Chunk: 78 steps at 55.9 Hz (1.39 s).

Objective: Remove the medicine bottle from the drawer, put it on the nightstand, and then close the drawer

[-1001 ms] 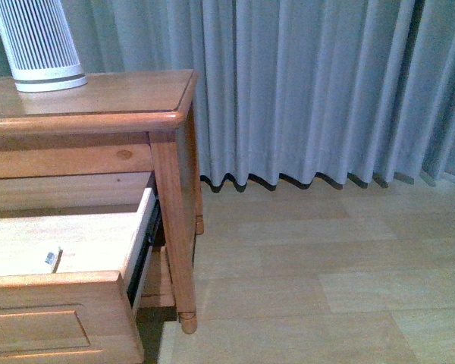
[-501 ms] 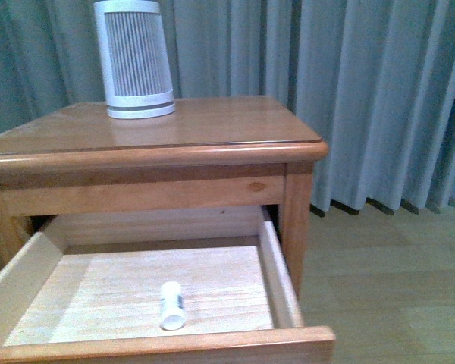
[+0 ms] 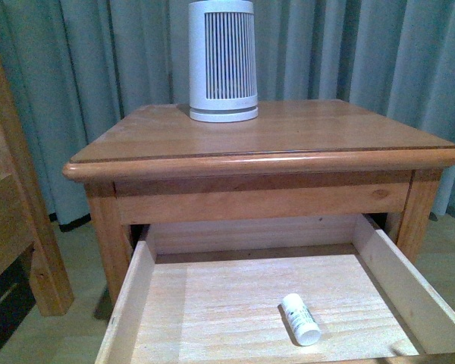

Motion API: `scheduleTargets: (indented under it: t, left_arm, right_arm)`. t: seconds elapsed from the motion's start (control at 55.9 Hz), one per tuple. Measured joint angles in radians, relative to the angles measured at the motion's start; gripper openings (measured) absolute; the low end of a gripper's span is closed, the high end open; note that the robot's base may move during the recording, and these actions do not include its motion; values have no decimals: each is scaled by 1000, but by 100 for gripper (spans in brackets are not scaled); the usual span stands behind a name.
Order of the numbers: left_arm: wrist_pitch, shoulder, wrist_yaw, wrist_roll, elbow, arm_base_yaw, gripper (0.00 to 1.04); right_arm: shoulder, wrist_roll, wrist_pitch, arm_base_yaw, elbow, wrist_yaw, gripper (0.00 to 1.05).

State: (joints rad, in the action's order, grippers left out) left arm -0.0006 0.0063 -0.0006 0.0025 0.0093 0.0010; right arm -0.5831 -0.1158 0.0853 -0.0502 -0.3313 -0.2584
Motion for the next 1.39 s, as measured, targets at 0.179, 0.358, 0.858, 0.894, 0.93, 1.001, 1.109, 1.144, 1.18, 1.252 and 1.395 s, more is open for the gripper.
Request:
scheduleTargets:
  t: [0.179, 0.358, 0.858, 0.894, 0.93, 1.001, 1.109, 1.144, 1.18, 1.252, 1.395]
  left_arm:
    - [0, 0, 0, 0, 0, 0, 3]
    - [0, 0, 0, 0, 0, 0, 3]
    - [0, 0, 0, 0, 0, 0, 83]
    - [0, 0, 0, 0, 0, 0, 88]
    - [0, 0, 0, 0, 0, 0, 93]
    - [0, 0, 0, 0, 0, 0, 100]
    - [0, 0, 0, 0, 0, 0, 98]
    - [0, 0, 0, 0, 0, 0, 98]
    - [0, 0, 0, 0, 0, 0, 98]
    - [0, 0, 0, 0, 0, 0, 98]
    - [0, 0, 0, 0, 0, 0, 98]
  right_arm:
    - [-511, 67, 144, -142, -301, 143, 98]
    - [-933, 86, 148, -248, -485, 229, 98]
    - [-1534, 47, 92, -334, -797, 365, 98]
    - [-1545, 39, 90, -340, -802, 367, 98]
    - [-1553, 26, 88, -347, -805, 367, 94]
    - [-1566, 8, 77, -361, -808, 354, 84]
    - [-1571, -11, 75, -378, -808, 349, 67]
    - [-1571, -20, 74, -380, -808, 344, 62]
    - [-1571, -26, 72, -380, -808, 344, 57]
    - [-1571, -39, 71, -375, -808, 344, 47]
    - [-1555, -54, 77, -353, -794, 316, 29]
